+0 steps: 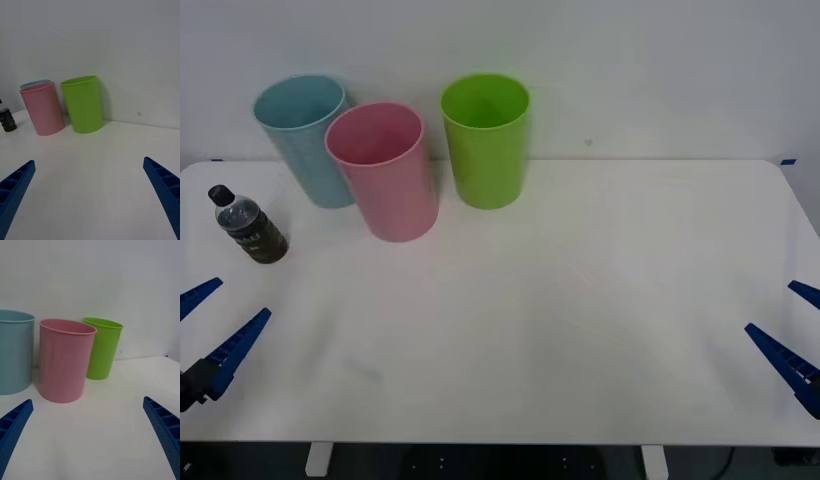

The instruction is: Grasp the object on the table and drop it into the matching bin: aluminum can to the light blue bin, PET bottle to the pink bin.

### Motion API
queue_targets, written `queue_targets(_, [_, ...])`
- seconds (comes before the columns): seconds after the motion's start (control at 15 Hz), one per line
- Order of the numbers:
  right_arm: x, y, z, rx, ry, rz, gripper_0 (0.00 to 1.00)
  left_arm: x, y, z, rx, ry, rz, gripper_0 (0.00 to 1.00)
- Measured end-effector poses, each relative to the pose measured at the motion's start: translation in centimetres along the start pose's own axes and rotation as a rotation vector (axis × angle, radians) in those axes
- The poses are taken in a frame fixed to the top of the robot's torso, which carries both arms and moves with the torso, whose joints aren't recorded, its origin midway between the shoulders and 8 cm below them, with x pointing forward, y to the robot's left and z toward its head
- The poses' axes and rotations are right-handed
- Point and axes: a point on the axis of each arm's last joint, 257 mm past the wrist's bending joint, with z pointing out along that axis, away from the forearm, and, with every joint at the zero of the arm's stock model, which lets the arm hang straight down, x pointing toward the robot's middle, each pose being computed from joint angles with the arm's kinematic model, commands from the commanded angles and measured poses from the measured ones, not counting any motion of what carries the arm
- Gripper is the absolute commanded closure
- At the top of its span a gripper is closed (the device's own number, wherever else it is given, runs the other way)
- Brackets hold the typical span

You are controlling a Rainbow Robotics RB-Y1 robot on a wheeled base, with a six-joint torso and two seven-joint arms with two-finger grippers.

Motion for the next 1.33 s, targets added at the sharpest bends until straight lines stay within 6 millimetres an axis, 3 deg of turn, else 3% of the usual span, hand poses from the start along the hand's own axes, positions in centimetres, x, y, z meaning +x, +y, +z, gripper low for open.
queue_targets(0.67, [0.0, 0.0, 0.0, 0.0, 0.0, 0.0, 0.0, 2.8, 5.4, -1.8, -0.256, 0.061, -0.006, 0.0])
queue_targets(1.0, [0.0, 0.0, 0.0, 0.0, 0.0, 0.0, 0.0, 3.2, 9.3, -4.3, -0.428, 0.082, -0.001, 0.0])
queue_targets(1.33, [0.0, 0.0, 0.0, 0.0, 0.0, 0.0, 0.0, 4.1, 11.7, -6.3, -0.55, 0.097, -0.017, 0.0])
